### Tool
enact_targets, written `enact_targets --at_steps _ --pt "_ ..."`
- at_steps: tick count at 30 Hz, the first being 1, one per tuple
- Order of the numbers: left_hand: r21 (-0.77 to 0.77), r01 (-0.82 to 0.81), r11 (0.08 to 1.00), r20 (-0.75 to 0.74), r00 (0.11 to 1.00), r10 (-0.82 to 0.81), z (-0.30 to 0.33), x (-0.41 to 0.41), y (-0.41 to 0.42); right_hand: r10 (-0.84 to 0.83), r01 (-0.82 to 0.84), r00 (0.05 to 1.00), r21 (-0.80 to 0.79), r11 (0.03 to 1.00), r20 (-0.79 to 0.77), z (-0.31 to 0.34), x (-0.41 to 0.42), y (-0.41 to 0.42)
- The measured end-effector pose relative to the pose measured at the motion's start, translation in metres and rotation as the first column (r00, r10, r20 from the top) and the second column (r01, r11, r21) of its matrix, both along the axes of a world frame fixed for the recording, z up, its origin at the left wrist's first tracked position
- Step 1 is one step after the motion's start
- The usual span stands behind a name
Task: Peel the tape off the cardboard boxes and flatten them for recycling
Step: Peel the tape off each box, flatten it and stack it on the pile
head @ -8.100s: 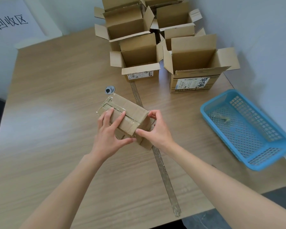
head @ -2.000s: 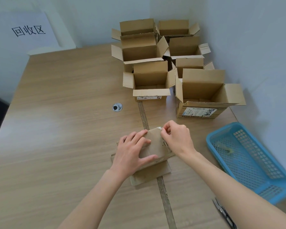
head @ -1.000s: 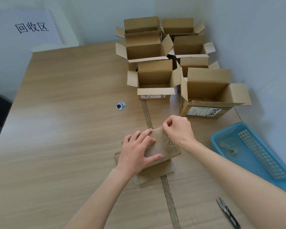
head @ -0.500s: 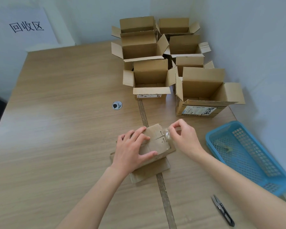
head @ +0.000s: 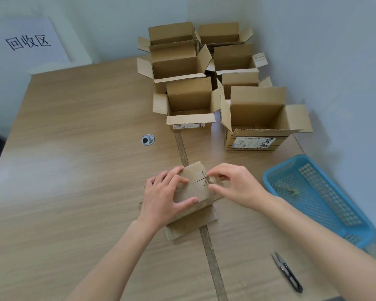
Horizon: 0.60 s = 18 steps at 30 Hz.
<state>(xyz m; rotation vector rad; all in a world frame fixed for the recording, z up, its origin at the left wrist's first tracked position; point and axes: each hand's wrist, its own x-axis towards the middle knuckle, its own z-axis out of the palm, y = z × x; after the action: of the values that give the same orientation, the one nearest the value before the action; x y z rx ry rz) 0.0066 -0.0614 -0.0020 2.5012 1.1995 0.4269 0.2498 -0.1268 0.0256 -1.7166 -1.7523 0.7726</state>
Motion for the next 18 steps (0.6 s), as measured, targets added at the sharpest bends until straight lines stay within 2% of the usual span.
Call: enact_targets --at_steps 2,5,6,10,15,18 --pt "-0.001 -0.002 1.000 0.002 1.000 0.002 -0.003 -0.001 0.000 -0.021 0.018 0.996 0.028 0.999 0.085 -0.001 0.000 -0.004" --pt "0.010 -0.077 0.997 -0.035 0.996 0.077 -0.004 -0.001 0.005 -0.017 -0.011 0.950 0.087 0.996 0.311 0.001 0.007 -0.016" --pt "0.013 -0.099 0.995 -0.052 0.994 0.100 -0.003 0.001 0.007 -0.008 -0.019 0.946 0.080 0.997 0.325 0.001 0.011 -0.022" --pt "0.033 -0.110 0.993 -0.078 0.991 0.112 -0.005 0.004 0.012 0.033 -0.036 0.971 0.009 0.999 0.235 0.005 0.021 -0.038" --pt "0.040 -0.114 0.993 -0.061 0.991 0.116 -0.007 0.003 0.011 -0.048 0.056 0.980 -0.033 0.998 0.194 0.007 0.003 -0.035" --pt "0.050 -0.113 0.992 -0.062 0.991 0.116 -0.006 0.003 0.011 -0.088 0.076 0.977 0.068 0.995 0.193 0.004 -0.013 -0.042"
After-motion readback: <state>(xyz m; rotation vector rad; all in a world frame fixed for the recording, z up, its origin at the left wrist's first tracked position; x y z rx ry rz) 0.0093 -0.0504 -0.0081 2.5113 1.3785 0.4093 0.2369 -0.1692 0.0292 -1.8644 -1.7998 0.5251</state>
